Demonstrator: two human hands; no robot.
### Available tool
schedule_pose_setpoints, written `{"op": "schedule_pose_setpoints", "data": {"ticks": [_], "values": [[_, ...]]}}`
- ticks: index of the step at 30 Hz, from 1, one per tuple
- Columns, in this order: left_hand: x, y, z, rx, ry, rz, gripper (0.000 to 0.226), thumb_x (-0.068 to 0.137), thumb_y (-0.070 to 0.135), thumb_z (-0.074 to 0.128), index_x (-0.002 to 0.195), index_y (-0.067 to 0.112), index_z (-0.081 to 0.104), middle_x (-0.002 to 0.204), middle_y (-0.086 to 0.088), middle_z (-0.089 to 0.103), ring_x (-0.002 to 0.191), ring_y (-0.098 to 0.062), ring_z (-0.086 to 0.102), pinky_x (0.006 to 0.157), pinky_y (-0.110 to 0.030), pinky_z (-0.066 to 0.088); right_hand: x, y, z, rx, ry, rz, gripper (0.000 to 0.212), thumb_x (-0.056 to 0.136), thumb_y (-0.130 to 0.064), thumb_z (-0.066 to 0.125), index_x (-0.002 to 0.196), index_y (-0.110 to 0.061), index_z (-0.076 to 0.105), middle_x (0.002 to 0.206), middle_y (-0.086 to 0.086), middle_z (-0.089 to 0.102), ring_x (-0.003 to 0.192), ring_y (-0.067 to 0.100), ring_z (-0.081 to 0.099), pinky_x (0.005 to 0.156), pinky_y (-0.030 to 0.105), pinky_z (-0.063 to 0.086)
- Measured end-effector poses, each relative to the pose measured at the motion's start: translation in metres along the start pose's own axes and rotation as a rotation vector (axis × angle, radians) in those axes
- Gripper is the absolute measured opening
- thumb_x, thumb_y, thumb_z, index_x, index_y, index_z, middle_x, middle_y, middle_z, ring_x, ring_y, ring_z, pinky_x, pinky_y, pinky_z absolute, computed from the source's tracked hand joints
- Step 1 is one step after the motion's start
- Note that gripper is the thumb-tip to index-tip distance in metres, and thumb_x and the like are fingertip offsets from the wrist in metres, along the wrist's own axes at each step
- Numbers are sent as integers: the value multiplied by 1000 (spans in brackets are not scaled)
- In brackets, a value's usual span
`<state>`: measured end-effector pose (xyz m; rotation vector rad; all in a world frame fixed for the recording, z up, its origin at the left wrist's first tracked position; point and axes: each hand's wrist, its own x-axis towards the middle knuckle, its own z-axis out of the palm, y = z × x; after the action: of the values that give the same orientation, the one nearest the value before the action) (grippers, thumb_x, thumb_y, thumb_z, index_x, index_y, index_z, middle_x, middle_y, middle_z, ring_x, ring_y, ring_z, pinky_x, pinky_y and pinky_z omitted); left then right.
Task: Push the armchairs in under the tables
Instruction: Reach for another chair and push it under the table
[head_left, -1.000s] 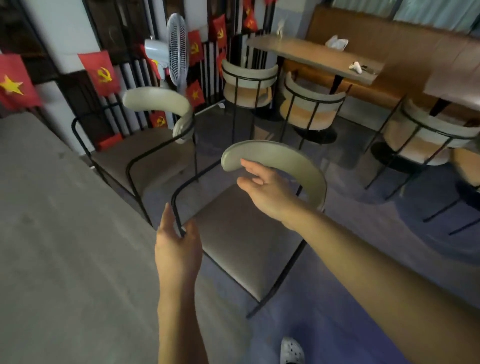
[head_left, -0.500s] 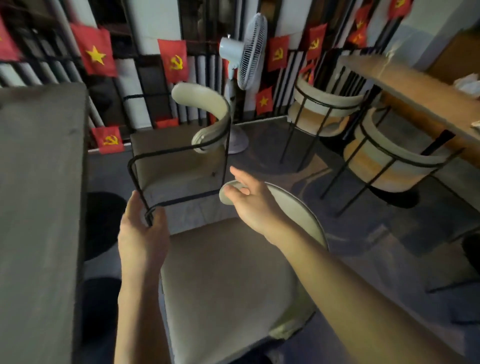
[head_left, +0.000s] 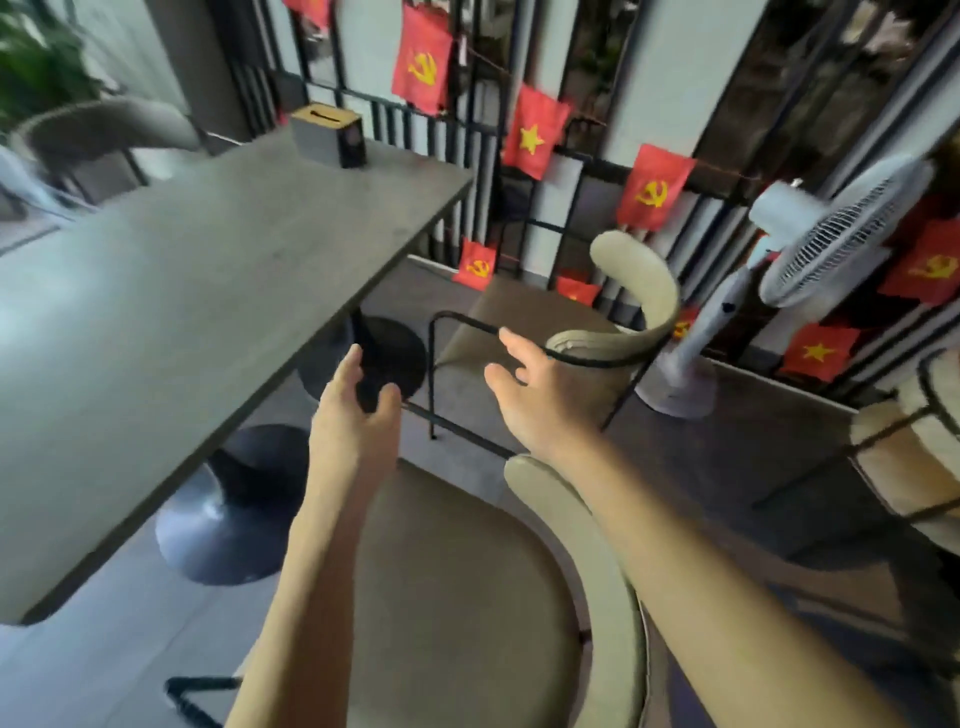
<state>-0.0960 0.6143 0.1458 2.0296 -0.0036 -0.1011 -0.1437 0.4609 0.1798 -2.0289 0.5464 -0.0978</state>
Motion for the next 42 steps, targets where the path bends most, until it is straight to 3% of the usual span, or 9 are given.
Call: {"op": "schedule_pose_setpoints", "data": {"ticks": [4,9,14,19,23,28,34,39,42], "values": [[-19,14,4,12,174,-80,57,93,21,53,147,22,34,122,2,62,99,-8,59,93,-24,39,25,-7,-5,-4,-194,-123,52,97,-20,45,148,-18,34,154,1,37,140,20,36,112,29,29],[-49,21,27,32,377,-217,58,94,26,51,148,24,30,141,-4,51,104,-13,58,97,-26,40,43,4,-9,9,-401,-241,53,95,-18,47,147,-15,36,153,4,37,140,20,37,116,35,30],[-81,18,65,4,500,-319,58,93,25,51,148,23,30,143,-9,49,132,-26,45,111,-43,37,55,24,-22,-3,-518,-288,53,95,-19,48,147,-15,37,153,6,38,140,21,37,115,33,30],[-118,8,103,18,588,-392,56,95,21,51,148,20,31,146,-8,46,133,-24,44,109,-32,35,55,57,-29,-79,-622,-326,54,96,-21,46,148,-19,33,154,4,35,128,19,46,102,30,36],[-149,-16,134,117,598,-519,57,93,16,49,147,18,32,146,-13,44,135,-28,41,110,-36,32,45,94,-32,-149,-683,-329,56,94,-23,46,148,-21,32,155,4,34,141,23,35,115,36,31],[-191,-61,182,257,609,-607,60,91,20,52,147,13,32,148,-13,40,139,-29,31,116,-37,24,29,152,-41,-333,-752,-353,59,92,-26,46,149,-22,30,155,3,34,141,24,34,115,40,30],[-256,-99,231,520,596,-854,65,89,27,49,149,23,25,158,-15,16,147,-37,-1,120,-44,3,15,237,-56,-601,-685,-420,63,88,-25,48,148,-17,31,159,5,22,147,23,16,120,42,15],[-285,-119,272,306,703,-1049,85,83,16,54,152,22,5,159,-16,-8,145,-43,-9,118,-50,1,-1,294,-70,-654,-592,-168,85,87,-25,57,152,-30,4,162,3,-10,147,36,3,111,64,12],[-293,-128,290,48,857,-938,94,83,6,53,150,11,-13,159,-6,-20,146,-38,9,115,-45,21,-7,315,-68,-496,-576,-1,98,86,-18,62,153,-27,-9,161,10,-11,144,41,12,112,52,24]]}}
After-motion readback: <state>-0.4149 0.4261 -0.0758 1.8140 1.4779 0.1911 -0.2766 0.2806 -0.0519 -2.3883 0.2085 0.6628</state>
